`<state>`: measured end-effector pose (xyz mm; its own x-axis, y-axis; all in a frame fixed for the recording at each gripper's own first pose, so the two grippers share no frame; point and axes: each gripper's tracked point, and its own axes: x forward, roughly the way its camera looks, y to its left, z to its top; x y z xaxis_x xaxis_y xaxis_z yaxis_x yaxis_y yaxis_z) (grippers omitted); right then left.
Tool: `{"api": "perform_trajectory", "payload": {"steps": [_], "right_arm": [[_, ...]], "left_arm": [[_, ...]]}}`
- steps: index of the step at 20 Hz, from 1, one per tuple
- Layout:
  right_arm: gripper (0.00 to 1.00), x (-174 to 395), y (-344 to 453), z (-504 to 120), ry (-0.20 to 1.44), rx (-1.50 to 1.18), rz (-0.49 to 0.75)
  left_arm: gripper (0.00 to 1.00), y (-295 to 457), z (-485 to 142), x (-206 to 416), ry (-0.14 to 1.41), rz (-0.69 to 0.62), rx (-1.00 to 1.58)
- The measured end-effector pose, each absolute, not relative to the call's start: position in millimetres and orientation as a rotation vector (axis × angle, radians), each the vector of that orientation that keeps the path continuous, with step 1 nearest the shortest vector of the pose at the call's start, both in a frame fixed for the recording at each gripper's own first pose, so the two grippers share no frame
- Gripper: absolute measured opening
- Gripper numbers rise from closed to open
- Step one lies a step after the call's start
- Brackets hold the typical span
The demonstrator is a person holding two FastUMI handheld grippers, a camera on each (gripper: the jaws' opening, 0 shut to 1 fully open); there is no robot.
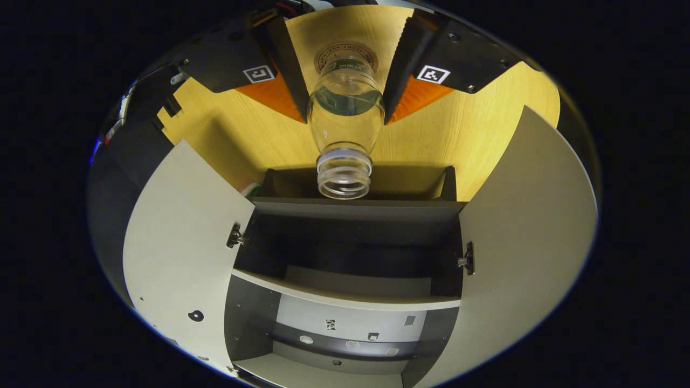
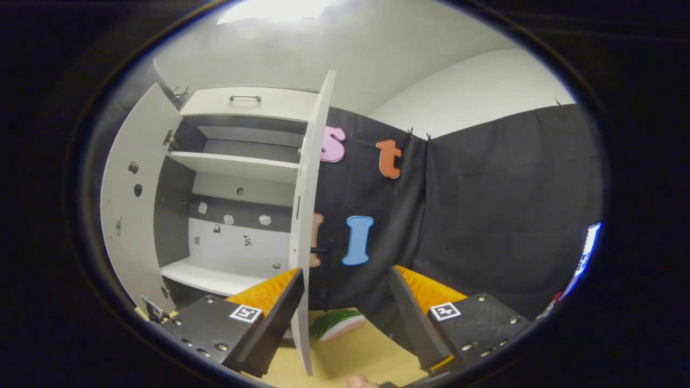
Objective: Grasp the bottle in the cabinet with the left hand and place it on the coaster, then close the right door with the right hand and the left door with the left hand.
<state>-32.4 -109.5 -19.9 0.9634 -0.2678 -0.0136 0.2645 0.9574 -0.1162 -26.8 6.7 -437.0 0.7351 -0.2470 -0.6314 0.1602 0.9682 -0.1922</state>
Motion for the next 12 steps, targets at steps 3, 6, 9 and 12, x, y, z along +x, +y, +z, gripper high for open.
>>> {"api": "perform_trajectory", "payload": {"steps": [3,6,9,12], "right_arm": [[0.97,-32,-113,-25,0.034,-0.094,-0.271],[0.97,-31,-111,-31,0.047,-0.074,-0.267],[0.97,-30,-114,-34,0.056,-0.063,-0.265],[0.97,-28,-116,-36,0.061,-0.06,-0.267]], "left_arm": [[0.81,6,-435,-40,0.729,-0.236,-0.122],[0.81,5,-434,-45,0.737,-0.242,-0.101],[0.82,2,-435,-46,0.746,-0.244,-0.088],[0.83,-6,-434,-46,0.752,-0.255,-0.091]]}}
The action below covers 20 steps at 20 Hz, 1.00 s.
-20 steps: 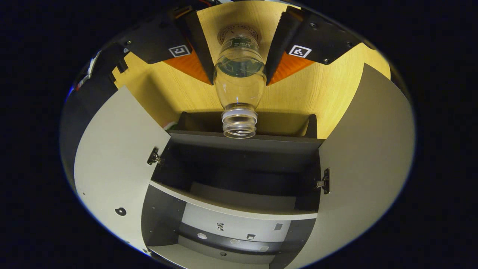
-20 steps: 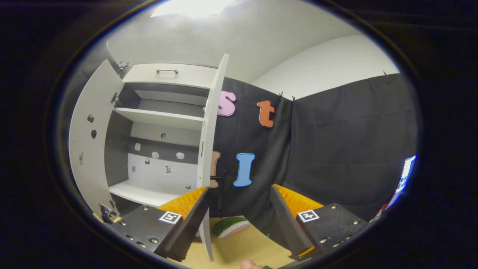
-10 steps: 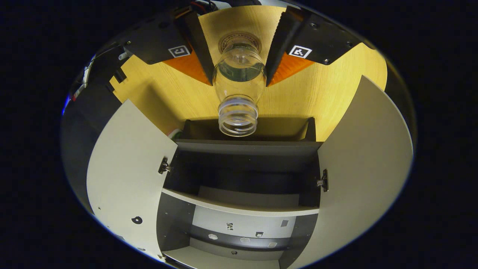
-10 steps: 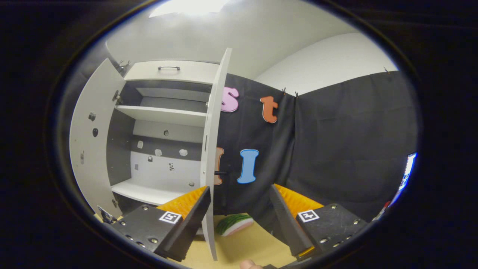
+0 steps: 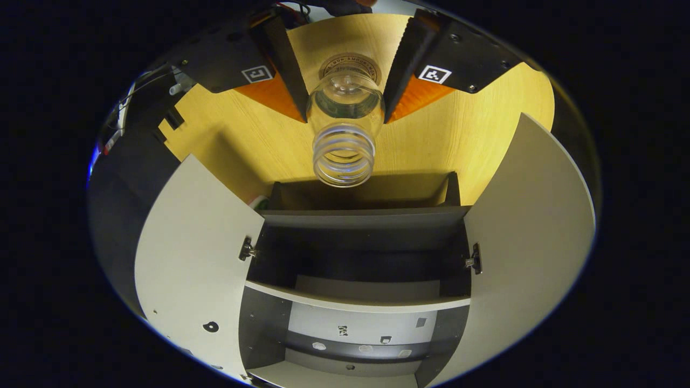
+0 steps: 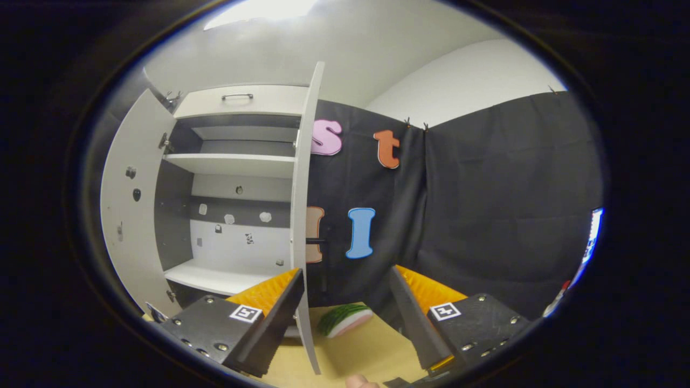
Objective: Grasp the bottle in the cabinet with the left hand and place it on the coaster, then close the right door with the right hand and the left door with the left hand.
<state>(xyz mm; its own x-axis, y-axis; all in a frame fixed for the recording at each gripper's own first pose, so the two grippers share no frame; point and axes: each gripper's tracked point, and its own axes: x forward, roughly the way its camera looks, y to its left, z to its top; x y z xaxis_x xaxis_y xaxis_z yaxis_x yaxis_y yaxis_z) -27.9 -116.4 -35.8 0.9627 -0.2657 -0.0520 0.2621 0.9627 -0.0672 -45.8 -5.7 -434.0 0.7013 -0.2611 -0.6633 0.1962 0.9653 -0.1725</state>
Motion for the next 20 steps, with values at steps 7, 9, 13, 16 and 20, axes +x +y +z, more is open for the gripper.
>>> {"api": "perform_trajectory", "payload": {"steps": [7,9,13,16,20], "right_arm": [[0.98,-27,-117,-38,0.067,-0.061,-0.278],[0.97,-28,-118,-37,0.063,-0.058,-0.28],[0.97,-28,-117,-39,0.067,-0.062,-0.28],[0.97,-28,-116,-40,0.073,-0.057,-0.275],[0.98,-29,-116,-40,0.07,-0.061,-0.268]], "left_arm": [[0.86,-17,-424,-39,0.721,-0.254,-0.093],[0.91,-15,-419,-38,0.719,-0.253,-0.065],[0.88,-18,-398,-37,0.677,-0.267,-0.064],[0.88,-18,-379,-36,0.637,-0.265,-0.063],[0.88,-18,-341,-32,0.572,-0.264,-0.069]]}}
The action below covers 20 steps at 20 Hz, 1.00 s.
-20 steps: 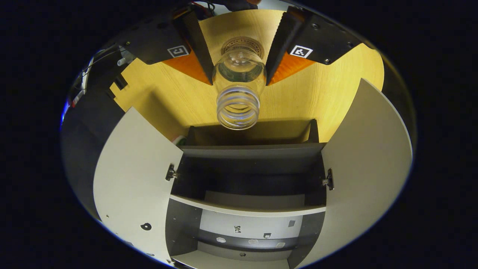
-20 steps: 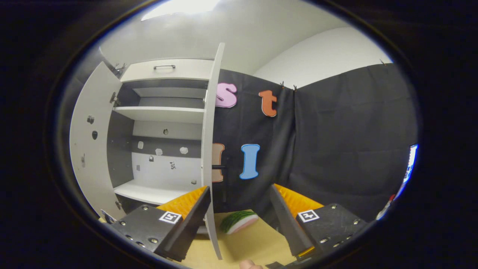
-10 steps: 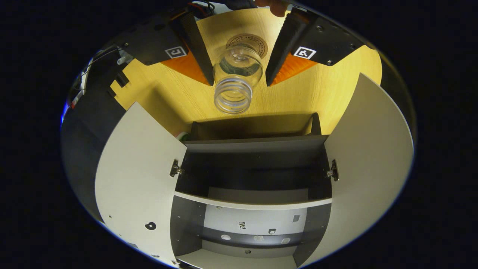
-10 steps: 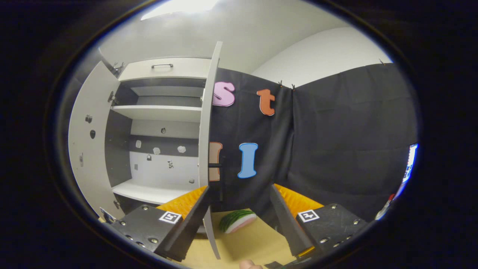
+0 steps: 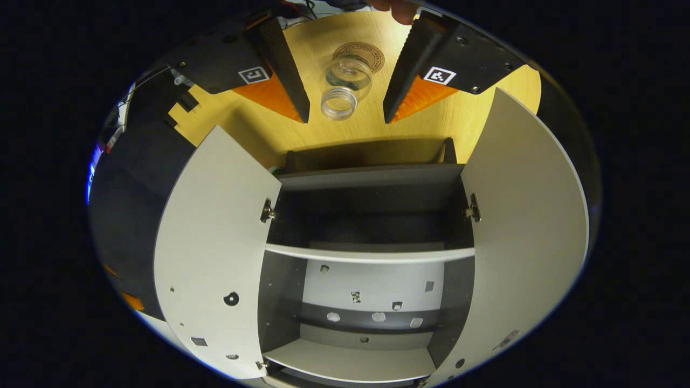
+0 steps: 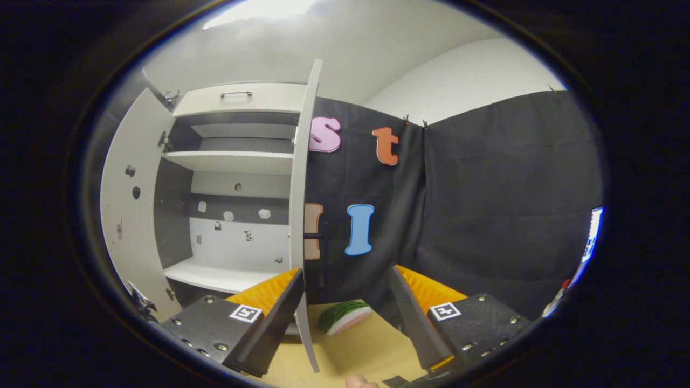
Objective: Grasp the bottle in the cabinet with the left hand and place it on the coaster, then close the right door with the right hand and the left door with the left hand.
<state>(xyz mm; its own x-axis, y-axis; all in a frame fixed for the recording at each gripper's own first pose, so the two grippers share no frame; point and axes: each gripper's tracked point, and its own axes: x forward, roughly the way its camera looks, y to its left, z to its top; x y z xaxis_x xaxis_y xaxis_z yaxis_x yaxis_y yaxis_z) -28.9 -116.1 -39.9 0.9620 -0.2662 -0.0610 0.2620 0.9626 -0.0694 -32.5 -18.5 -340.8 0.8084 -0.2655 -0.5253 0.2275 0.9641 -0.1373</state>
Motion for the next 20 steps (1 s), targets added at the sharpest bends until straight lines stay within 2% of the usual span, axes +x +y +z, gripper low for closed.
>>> {"api": "perform_trajectory", "payload": {"steps": [9,13,14,20], "right_arm": [[0.98,-22,-128,-35,0.053,-0.085,-0.279],[0.97,-13,-131,-34,0.054,-0.102,-0.271],[0.97,-10,-131,-35,0.053,-0.112,-0.268],[0.97,10,-133,-42,0.066,-0.134,-0.243]], "left_arm": [[0.88,0,-191,-5,0.285,-0.167,-0.098],[0.92,17,-127,3,0.184,-0.088,-0.089],[0.96,21,-113,3,0.164,-0.074,-0.097],[0.96,52,-63,-10,0.094,0.016,-0.092]]}}
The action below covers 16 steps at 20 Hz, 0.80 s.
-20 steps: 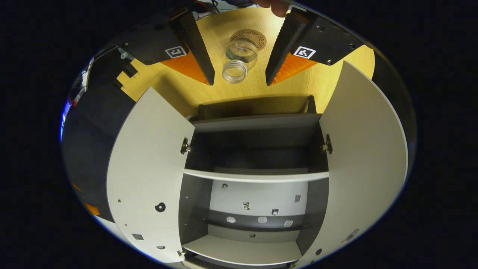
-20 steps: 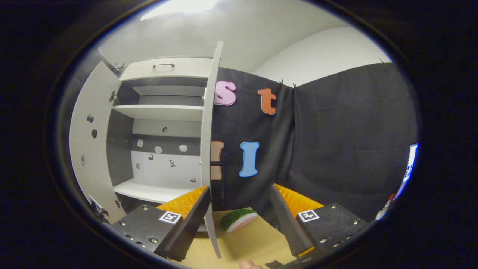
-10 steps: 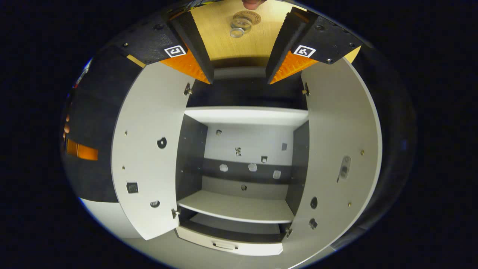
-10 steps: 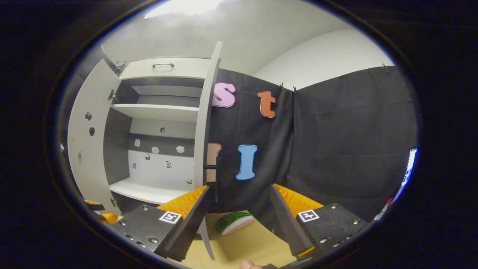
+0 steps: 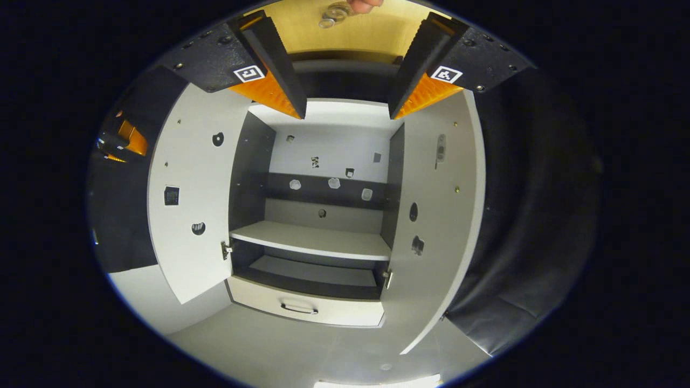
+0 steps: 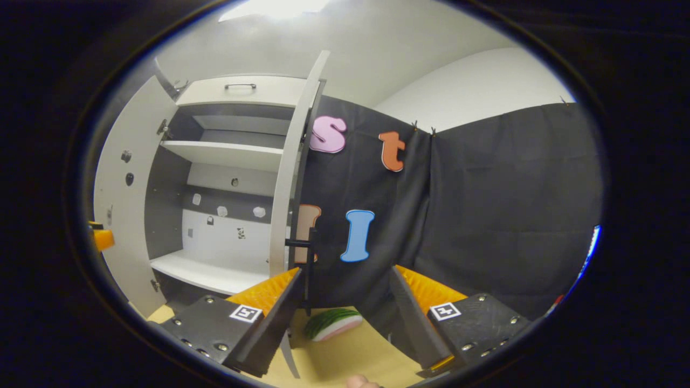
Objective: Grasp the bottle in the cabinet with the left hand and place it on the coaster, then close the right door with the right hand and the left door with the left hand.
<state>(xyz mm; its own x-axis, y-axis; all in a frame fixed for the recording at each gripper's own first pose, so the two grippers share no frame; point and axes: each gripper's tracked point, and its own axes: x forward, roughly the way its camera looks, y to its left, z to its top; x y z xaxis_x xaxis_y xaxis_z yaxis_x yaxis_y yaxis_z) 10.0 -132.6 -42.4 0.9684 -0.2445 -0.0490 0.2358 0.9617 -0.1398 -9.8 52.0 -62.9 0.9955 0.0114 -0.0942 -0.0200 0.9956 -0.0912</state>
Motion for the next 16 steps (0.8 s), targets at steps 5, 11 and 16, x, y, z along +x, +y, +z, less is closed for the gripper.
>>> {"api": "perform_trajectory", "payload": {"steps": [5,11,16], "right_arm": [[0.96,20,-129,-48,0.081,-0.13,-0.221],[0.97,28,-122,-56,0.104,-0.126,-0.193],[0.95,30,-107,-54,0.101,-0.138,-0.135]], "left_arm": [[0.96,73,-46,-25,0.061,0.077,-0.068],[0.96,103,-44,-35,0.057,0.164,-0.073],[0.96,121,-53,-45,0.081,0.214,-0.079]]}}
